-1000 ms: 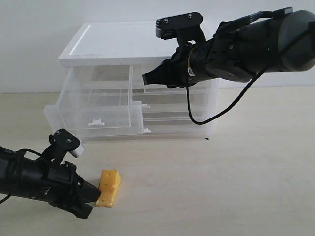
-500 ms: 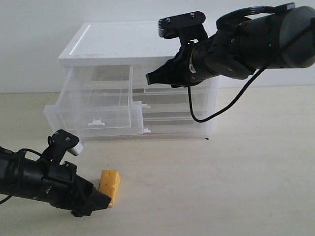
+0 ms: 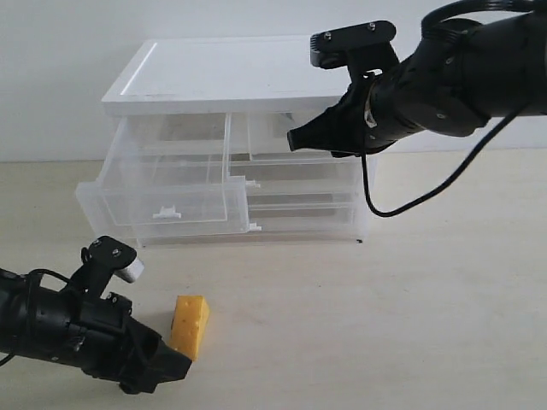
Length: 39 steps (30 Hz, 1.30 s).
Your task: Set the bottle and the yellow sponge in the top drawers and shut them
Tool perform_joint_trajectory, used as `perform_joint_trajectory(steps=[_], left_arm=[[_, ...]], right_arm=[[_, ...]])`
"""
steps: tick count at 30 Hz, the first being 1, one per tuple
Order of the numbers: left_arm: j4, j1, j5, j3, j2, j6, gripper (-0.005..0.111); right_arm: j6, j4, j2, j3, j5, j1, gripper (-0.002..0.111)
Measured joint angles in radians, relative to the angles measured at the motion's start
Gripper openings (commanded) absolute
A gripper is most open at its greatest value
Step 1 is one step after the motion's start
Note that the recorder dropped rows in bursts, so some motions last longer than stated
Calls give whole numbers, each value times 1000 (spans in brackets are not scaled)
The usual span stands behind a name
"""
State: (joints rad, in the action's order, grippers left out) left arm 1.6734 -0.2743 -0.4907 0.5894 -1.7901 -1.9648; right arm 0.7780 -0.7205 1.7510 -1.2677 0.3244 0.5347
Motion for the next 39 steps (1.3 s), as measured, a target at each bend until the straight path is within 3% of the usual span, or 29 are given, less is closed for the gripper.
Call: perform_joint_trajectory(steps=[5, 10, 12, 14, 15, 20, 29, 39], left_arm=[[-2, 0, 30, -70, 104, 25, 58], [41, 0, 210, -129, 197, 41, 58], [55, 0, 266, -140, 229, 41, 58], [55, 0, 285, -140, 236, 41, 58], [55, 0, 303, -140, 239, 44, 58], [55, 0, 474, -140, 241, 124, 57], [58, 0, 747, -141, 241, 239, 56], [62, 0, 806, -141, 241, 273, 56]], right_arm=[[57, 24, -148, 222, -53, 50, 28], [140, 31, -205, 415, -188, 205, 30], [186, 31, -183, 445, -224, 272, 46], [213, 32, -156, 447, -265, 298, 64], [231, 32, -137, 449, -308, 307, 66], [331, 59, -24, 436, -456, 322, 64], [367, 71, 155, 319, -491, 322, 64], [397, 73, 241, 169, -427, 344, 64]])
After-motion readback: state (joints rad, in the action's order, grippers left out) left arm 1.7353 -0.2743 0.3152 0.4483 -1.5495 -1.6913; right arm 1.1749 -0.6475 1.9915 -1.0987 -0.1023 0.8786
